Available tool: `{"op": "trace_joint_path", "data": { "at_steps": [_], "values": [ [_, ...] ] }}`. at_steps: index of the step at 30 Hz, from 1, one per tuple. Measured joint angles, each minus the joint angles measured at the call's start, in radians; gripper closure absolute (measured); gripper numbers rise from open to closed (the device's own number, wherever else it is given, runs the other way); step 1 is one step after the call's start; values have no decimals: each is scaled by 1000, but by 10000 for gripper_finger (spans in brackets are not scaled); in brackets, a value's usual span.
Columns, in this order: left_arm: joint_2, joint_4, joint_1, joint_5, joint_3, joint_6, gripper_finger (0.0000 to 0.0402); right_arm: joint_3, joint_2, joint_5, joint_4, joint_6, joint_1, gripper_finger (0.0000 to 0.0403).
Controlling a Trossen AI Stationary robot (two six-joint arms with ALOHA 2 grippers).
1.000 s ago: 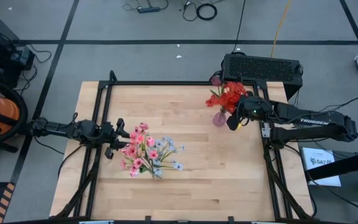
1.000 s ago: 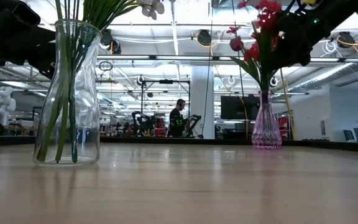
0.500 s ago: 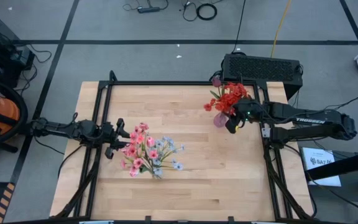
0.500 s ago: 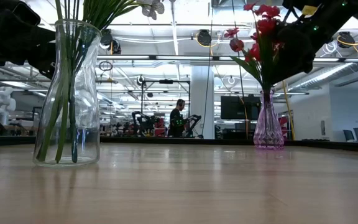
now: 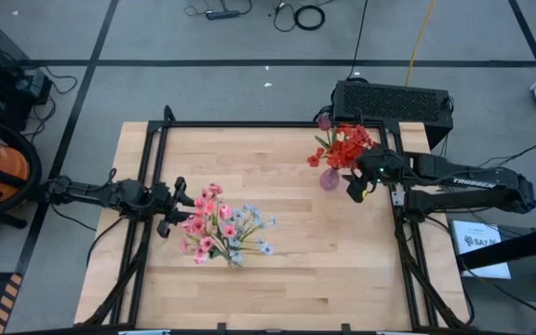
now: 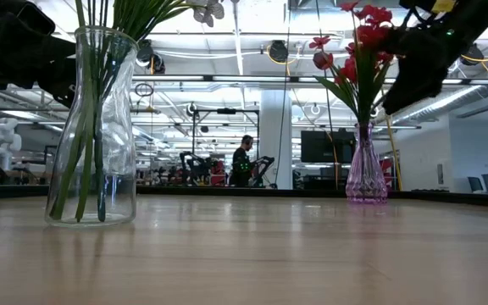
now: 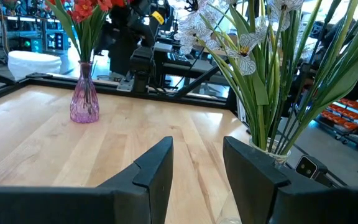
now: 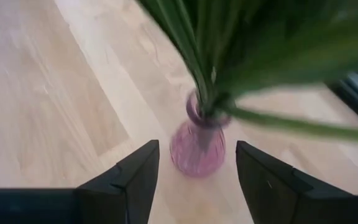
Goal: Sort flowers into vase by color
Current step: Return to Home Position
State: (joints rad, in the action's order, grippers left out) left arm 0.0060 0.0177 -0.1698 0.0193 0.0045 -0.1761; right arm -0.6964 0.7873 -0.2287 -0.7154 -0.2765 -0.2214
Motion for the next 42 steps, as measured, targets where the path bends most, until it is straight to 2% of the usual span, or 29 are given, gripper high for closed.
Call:
{"op": "trace_joint_path", "data": {
  "at_steps": [5, 11, 16, 19, 22, 26, 28, 33, 38, 42],
  "values": [
    [0, 0, 0, 0, 0, 0, 254, 0, -42, 4, -116, -34, 0, 200],
    [0, 0, 0, 0, 0, 0, 254, 0, -75, 145, -119, -14, 2, 213],
    [0, 0, 0, 0, 0, 0, 254, 0, -113, 269, -9, 42, 8, 241],
    [0, 0, 0, 0, 0, 0, 254, 0, -147, 338, 30, 14, 33, 265],
    [0, 0, 0, 0, 0, 0, 254, 0, -182, 355, 16, -16, 80, 300],
    [0, 0, 0, 0, 0, 0, 254, 0, -219, 309, 16, -21, 155, 374],
    [0, 0, 0, 0, 0, 0, 254, 4, -221, 277, 28, 3, 193, 394],
    [0, 0, 0, 0, 0, 0, 254, 130, -219, 171, 226, 106, 264, 401],
    [0, 0, 0, 0, 0, 0, 254, 300, -226, 183, 451, 157, 272, 402],
    [0, 0, 0, 0, 0, 0, 254, 415, -256, 250, 633, 158, 271, 402]
  ]
}}
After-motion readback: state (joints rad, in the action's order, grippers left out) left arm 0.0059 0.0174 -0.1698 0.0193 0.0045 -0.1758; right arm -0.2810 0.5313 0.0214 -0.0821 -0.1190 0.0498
